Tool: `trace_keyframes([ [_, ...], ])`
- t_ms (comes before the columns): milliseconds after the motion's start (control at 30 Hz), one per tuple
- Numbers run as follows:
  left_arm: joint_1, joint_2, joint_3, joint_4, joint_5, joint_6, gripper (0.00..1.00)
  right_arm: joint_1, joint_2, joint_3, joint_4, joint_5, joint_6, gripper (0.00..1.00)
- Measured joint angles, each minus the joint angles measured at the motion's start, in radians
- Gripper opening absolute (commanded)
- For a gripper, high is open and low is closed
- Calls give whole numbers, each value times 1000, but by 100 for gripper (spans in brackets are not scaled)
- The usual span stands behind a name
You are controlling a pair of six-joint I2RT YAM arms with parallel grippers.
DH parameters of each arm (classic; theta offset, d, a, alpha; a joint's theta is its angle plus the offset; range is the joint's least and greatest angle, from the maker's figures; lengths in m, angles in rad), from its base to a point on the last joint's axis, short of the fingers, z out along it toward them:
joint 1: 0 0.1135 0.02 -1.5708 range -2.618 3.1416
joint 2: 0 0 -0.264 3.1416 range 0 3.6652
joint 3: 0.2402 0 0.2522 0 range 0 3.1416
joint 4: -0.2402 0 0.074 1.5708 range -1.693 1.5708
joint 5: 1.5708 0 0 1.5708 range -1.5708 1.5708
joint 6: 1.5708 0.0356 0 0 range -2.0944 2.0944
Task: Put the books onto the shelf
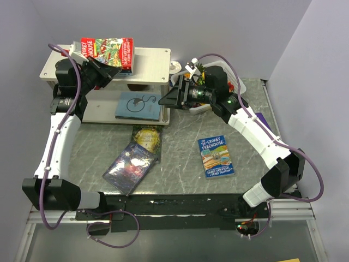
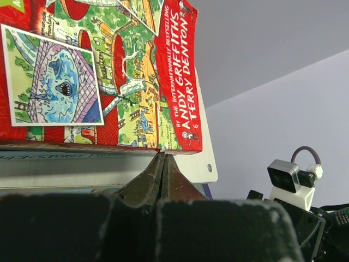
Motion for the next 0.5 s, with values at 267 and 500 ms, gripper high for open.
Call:
trace_keyframes([
  [267,1,11,5,-1,5,0,1,0,0,0,0,0,0,68],
  [500,7,-2,33,-12,9,0,24,0,0,0,-1,0,-2,68],
])
